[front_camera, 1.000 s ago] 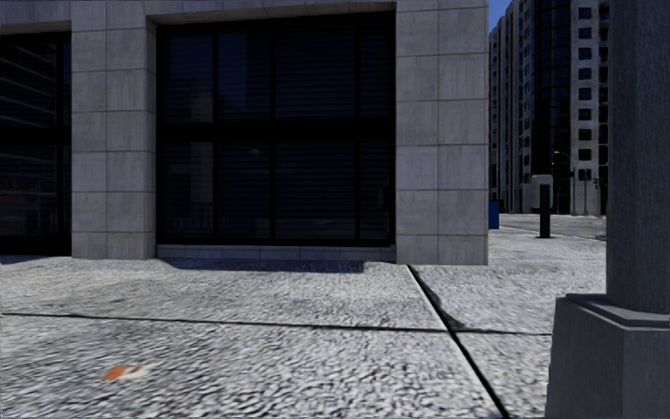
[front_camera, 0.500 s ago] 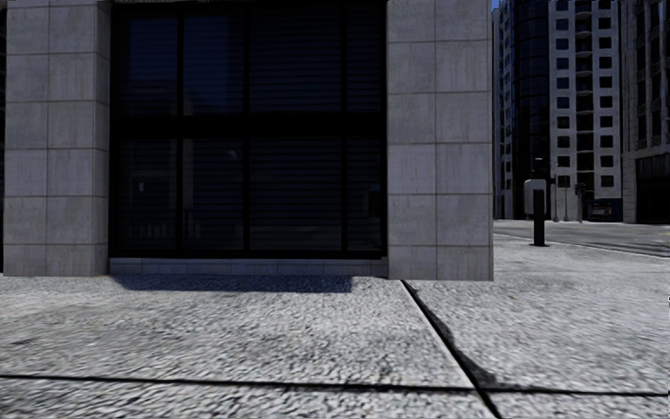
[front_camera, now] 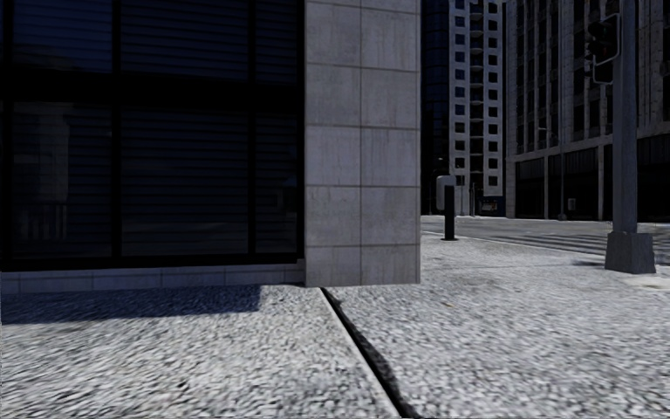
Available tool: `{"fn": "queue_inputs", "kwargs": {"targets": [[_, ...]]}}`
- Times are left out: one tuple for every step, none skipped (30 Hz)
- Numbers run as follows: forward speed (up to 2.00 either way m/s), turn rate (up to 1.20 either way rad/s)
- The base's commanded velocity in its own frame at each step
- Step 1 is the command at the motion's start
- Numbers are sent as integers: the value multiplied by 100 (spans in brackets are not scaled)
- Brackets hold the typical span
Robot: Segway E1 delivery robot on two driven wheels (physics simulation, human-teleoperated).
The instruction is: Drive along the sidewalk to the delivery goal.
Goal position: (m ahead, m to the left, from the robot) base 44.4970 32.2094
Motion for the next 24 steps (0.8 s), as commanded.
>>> {"fn": "queue_inputs", "kwargs": {"targets": [[167, -81], [167, -81], [167, -81], [167, -81], [168, -81], [168, -81], [174, -81], [174, -81], [179, -81], [185, -80], [187, -79], [187, -79], [200, -77], [200, -71], [200, -69], [200, -69], [200, -68], [200, -68], [200, -66], [200, -62], [200, -61], [200, -61], [200, -61], [200, -61]]}}
